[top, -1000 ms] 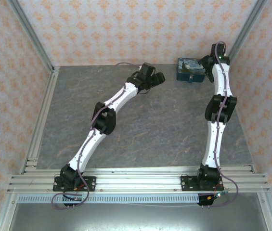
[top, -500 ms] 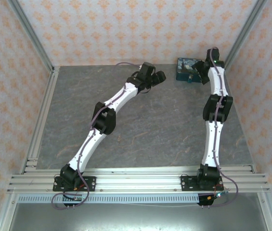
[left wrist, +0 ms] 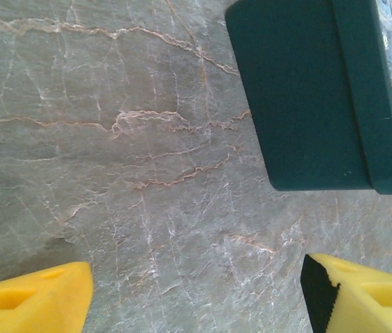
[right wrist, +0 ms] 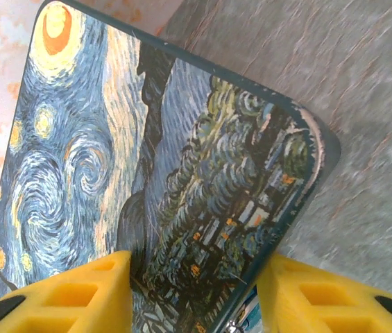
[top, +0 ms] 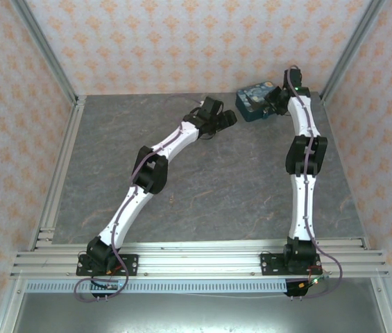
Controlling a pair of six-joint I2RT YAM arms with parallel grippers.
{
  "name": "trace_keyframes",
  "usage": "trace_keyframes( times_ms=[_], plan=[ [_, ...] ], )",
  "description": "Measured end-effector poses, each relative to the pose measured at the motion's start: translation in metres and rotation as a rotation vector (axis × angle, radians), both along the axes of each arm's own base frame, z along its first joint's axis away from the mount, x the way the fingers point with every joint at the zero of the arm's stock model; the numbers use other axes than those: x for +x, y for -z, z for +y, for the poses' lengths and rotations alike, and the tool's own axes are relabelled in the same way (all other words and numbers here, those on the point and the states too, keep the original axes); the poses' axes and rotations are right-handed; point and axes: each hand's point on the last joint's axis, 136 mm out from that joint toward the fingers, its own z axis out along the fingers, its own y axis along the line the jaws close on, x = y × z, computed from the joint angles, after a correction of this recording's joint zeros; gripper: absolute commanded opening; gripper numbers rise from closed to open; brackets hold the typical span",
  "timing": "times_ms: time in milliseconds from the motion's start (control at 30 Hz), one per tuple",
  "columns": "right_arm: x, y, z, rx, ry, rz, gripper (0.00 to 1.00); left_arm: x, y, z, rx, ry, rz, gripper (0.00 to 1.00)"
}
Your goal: Unlock a padlock with a key
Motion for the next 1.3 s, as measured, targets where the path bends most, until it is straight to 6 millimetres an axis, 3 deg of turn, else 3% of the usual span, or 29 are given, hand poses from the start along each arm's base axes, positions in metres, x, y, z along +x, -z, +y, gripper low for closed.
trace_keyframes(
  times_ms=[267, 567, 667, 900, 1033, 1133, 1300],
  plan=[
    [-0.039, 0.002, 0.050, 0.039, -0.084, 0.049, 0.45, -0.012, -0.019, 0.018, 0.044, -0.013, 0.019, 0.81],
    [-0.100, 0.004, 0.124, 0.113, -0.116, 0.077, 0.45, -0.036, -0.056, 0.083, 0.053, -0.088, 0.018, 0.81],
    [-0.119, 0.005, 0.151, 0.148, -0.122, 0.075, 0.45, -0.045, -0.053, 0.102, 0.067, -0.112, 0.036, 0.81],
    [-0.166, 0.007, 0.219, 0.211, -0.154, 0.067, 0.46, -0.092, -0.015, 0.136, 0.138, -0.128, 0.143, 0.80],
    [-0.190, 0.006, 0.235, 0.223, -0.143, 0.066, 0.49, -0.100, -0.022, 0.150, 0.147, -0.134, 0.139, 0.74],
    [-0.205, 0.005, 0.241, 0.197, -0.154, 0.078, 0.60, -0.096, -0.024, 0.156, 0.166, -0.123, 0.131, 0.63],
    [-0.228, -0.002, 0.231, 0.075, -0.182, 0.108, 0.75, -0.068, -0.053, 0.160, 0.183, -0.109, 0.066, 0.67]
  ],
)
